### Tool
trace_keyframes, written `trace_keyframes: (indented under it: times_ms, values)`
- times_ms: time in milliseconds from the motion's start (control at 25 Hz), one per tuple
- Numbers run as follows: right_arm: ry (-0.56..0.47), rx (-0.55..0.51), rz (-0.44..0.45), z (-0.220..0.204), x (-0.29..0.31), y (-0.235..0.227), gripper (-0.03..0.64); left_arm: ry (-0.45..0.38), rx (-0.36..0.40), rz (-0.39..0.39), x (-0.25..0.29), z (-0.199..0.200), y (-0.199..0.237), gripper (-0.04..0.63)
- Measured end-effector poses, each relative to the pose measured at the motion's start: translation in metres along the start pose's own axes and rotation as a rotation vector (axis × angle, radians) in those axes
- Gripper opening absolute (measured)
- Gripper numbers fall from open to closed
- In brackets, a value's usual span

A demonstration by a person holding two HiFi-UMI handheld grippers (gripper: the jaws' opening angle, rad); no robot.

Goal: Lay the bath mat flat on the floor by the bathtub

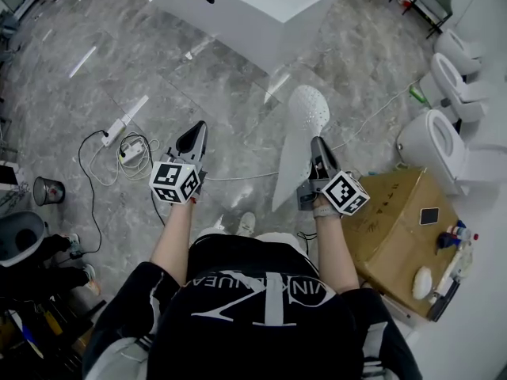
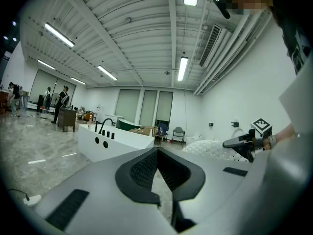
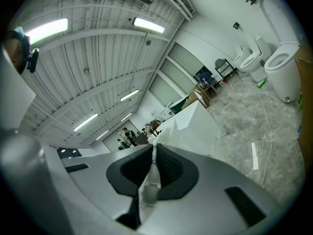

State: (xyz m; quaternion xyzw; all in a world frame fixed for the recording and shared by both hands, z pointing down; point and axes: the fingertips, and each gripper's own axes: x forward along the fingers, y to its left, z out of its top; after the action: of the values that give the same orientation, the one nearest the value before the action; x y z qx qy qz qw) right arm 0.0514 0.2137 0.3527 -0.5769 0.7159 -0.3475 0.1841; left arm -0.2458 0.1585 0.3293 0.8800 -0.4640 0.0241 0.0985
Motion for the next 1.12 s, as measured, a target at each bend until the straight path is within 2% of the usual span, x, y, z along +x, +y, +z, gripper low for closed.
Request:
trace_keyframes:
  times_ms: [600,840,1120]
  values:
    - [-0.030,-0.015,-0.031,0.058,0.067,-0.051,0.040,0.036,0.010,-0.073,0.098,-0.004,-0.004,0.014]
    - [-0.020,0.005,-0.059,0.077,0.098,-0.073,0.040,0.048,-0.014,-0.088,0.162,-0.002,0.006,0.014]
    - [-0.004,0.016,-0.077,0.100,0.144,-0.095,0.040,0.081,-0.009,-0.134,0.241,0.006,0.012,0.014]
